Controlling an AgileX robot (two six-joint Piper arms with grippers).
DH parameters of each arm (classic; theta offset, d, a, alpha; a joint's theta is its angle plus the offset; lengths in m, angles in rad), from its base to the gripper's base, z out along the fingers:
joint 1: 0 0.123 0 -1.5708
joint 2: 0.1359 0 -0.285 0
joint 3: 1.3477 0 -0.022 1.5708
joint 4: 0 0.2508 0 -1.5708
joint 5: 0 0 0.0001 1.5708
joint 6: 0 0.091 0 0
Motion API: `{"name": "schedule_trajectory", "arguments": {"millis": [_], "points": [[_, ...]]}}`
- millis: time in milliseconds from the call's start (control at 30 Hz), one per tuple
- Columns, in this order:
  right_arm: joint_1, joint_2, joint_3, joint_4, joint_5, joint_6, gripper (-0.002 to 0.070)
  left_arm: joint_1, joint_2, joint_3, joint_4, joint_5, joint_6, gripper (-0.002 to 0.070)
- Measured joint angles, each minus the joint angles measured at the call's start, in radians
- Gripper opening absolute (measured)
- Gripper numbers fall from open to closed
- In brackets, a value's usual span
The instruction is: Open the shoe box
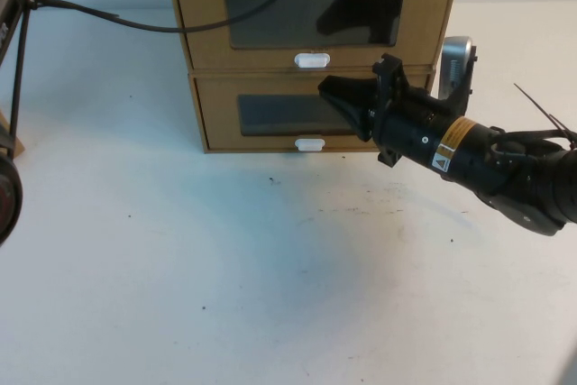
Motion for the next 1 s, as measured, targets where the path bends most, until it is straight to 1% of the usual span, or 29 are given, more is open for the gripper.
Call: {"name": "schedule_trajectory", "arguments": {"millis": [100,167,333,433,667,833,1000], "points": [[0.000,0.000,0.001,0.000,0.004,-0.026,-0.0010,0.000,0.000,0.000,0.000,0.000,-0.002,-0.0006],[0.000,0.000,0.001,0.013,0.004,-0.053,0.0018,0.000,0.000,0.000,0.000,0.000,-0.004,-0.0006],[0.000,0.000,0.001,0.065,0.008,-0.118,0.0156,0.000,0.000,0.000,0.000,0.000,-0.006,-0.0006],[0.000,0.000,0.001,0.082,0.018,-0.139,0.0188,0.000,0.000,0.000,0.000,0.000,-0.006,-0.0006],[0.000,0.021,-0.086,0.048,0.047,-0.143,0.0200,0.000,0.000,0.000,0.000,0.000,-0.006,-0.0006],[0.000,0.066,-0.158,-0.033,0.047,-0.078,0.0200,0.000,0.000,0.000,0.000,0.000,-0.008,-0.0006],[0.000,0.089,-0.175,-0.046,0.029,-0.053,0.0183,0.000,0.000,0.000,0.001,0.000,-0.008,-0.0006]]}}
